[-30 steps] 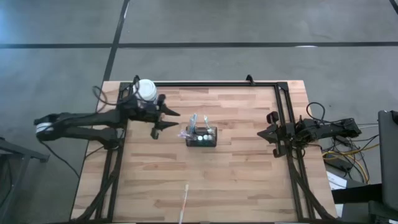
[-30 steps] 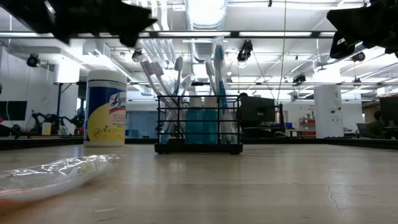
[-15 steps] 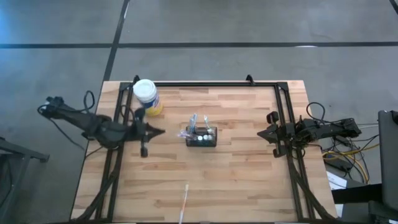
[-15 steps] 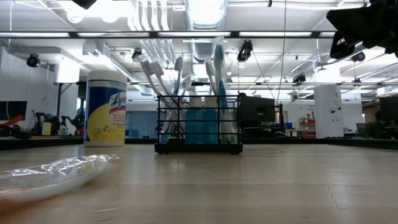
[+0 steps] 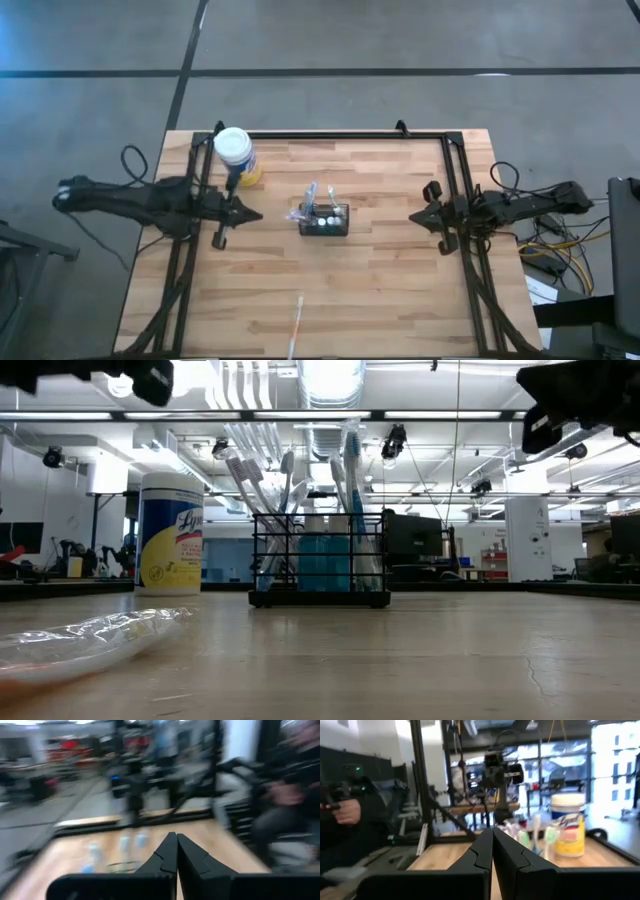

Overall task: Pick & Place toothbrushing station
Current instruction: Put the orange toothbrush into the wire organizer

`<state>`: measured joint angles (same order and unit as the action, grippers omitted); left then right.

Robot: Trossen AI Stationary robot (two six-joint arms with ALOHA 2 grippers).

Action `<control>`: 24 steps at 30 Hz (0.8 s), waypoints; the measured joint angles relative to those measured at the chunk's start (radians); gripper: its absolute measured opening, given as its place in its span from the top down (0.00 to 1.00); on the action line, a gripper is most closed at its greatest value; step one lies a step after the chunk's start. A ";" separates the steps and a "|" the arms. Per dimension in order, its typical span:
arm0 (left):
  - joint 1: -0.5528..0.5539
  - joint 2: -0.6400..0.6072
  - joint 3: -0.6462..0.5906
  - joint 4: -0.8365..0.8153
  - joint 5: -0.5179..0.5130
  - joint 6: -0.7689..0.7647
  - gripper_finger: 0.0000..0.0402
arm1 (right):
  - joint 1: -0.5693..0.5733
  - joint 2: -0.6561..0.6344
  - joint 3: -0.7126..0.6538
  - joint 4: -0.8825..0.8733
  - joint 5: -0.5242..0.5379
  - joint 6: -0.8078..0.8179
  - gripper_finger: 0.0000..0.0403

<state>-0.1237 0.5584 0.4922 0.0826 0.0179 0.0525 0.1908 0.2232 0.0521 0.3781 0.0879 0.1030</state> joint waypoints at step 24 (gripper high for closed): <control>0.151 -0.173 -0.209 0.134 0.044 -0.051 0.97 | 0.247 1.380 1.141 -0.429 0.131 0.370 0.98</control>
<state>0.0269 0.3858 0.2829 0.2163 0.0619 0.0017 0.4375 1.6032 1.1927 -0.0508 0.2192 0.4735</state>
